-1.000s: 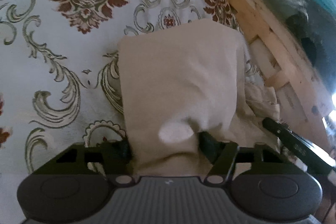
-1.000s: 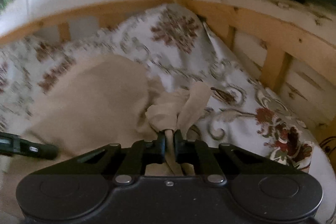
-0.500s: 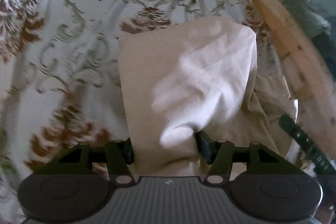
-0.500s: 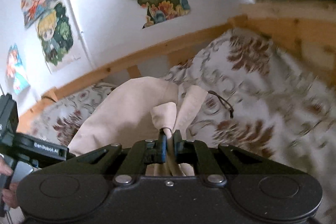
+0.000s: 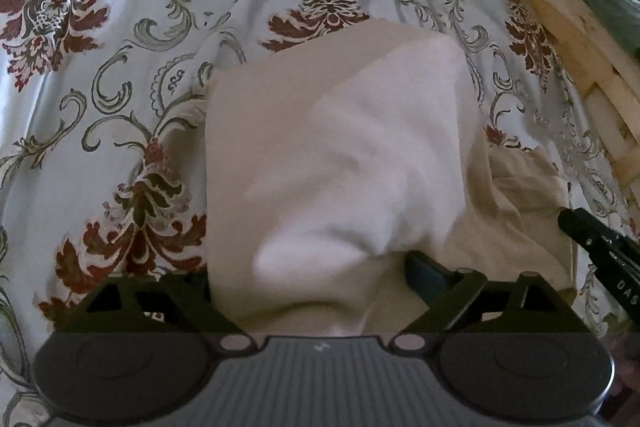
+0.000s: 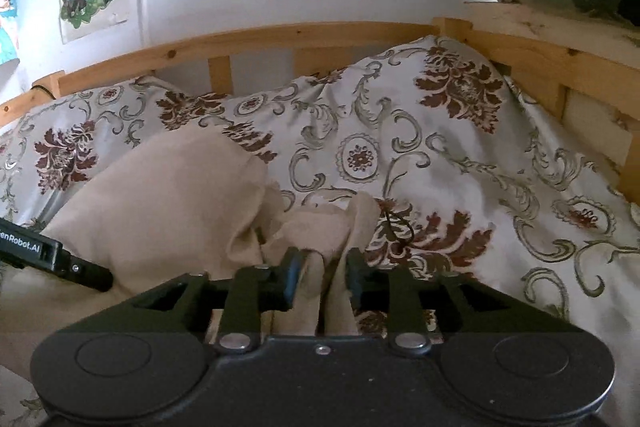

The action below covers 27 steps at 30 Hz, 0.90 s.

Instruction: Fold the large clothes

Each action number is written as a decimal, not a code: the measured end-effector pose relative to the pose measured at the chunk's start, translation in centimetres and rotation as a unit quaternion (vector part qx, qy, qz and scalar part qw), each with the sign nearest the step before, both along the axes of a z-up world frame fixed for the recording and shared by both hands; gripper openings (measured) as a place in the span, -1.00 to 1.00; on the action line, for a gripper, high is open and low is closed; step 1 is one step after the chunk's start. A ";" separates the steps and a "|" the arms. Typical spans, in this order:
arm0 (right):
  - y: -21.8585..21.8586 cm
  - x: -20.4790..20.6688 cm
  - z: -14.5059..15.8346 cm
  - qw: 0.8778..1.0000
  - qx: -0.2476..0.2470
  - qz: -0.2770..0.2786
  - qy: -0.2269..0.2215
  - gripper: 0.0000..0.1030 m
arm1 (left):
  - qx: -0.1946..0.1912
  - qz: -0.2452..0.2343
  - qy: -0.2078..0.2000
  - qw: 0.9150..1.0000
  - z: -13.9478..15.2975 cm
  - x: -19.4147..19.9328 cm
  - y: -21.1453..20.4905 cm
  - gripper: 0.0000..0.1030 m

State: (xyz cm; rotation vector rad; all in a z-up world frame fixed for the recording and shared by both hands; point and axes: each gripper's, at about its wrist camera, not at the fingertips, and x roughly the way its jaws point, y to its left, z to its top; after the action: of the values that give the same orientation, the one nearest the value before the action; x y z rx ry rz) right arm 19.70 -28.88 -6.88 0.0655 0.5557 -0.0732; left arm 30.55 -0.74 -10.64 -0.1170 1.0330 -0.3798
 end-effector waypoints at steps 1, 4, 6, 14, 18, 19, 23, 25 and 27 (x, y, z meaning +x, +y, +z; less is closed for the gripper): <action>-0.1 0.1 0.0 1.000 -0.001 0.000 -0.001 -0.16 | 0.001 0.001 -0.001 1.000 0.0 0.0 -0.1 0.84; -0.1 -0.2 0.2 1.000 -0.002 -0.003 -0.006 0.16 | 0.000 0.012 0.009 1.000 0.0 -0.1 -0.1 0.87; -0.1 -0.4 0.5 1.000 -0.002 0.000 -0.012 0.36 | 0.001 0.014 0.017 1.000 0.1 -0.3 0.0 0.89; 0.8 -2.5 2.0 0.999 0.006 0.019 -0.027 0.89 | 0.010 0.031 0.018 0.999 0.9 -1.7 0.5 0.93; 1.2 -4.0 3.3 0.999 0.006 0.015 -0.044 0.98 | 0.020 0.037 -0.015 0.999 2.1 -3.4 0.7 0.96; 1.2 -4.5 3.7 0.999 0.008 0.010 -0.050 0.98 | 0.023 0.040 -0.021 0.999 2.4 -3.8 0.7 0.96; 1.3 -6.6 4.5 0.997 0.026 -0.002 -0.068 0.98 | 0.014 0.049 -0.049 0.997 4.0 -6.0 1.2 0.97; 1.6 -7.7 4.8 0.997 0.036 0.001 -0.072 0.98 | 0.006 0.056 -0.072 0.996 5.0 -7.3 1.6 0.98; 1.8 -8.6 5.1 0.996 0.038 -0.003 -0.077 0.98 | 0.001 0.070 -0.095 0.993 5.9 -8.7 2.1 0.98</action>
State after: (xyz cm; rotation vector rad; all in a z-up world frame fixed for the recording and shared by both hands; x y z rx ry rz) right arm 11.13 -27.06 -1.80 0.1463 0.4032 -0.0528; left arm 21.86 1.38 -4.73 -0.1477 0.8313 -0.2571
